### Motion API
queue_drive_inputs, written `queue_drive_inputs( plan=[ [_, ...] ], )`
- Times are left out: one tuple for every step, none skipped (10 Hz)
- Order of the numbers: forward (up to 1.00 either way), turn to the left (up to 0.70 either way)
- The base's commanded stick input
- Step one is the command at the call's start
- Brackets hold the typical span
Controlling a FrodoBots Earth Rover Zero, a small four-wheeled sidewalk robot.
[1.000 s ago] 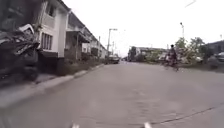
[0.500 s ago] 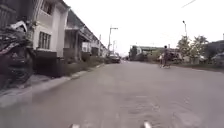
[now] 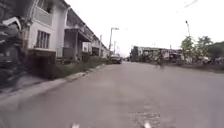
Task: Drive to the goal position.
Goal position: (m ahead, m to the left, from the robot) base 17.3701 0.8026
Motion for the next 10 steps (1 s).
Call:
queue_drive_inputs(
  plan=[
    [0.7,-0.24],
    [0.7,0.0],
    [0.7,0.0],
    [0.7,0.0],
    [0.7,0.0],
    [0.7,0.0],
    [0.7,0.0],
    [0.7,0.0],
    [0.7,0.0],
    [0.7,0.0]
  ],
)
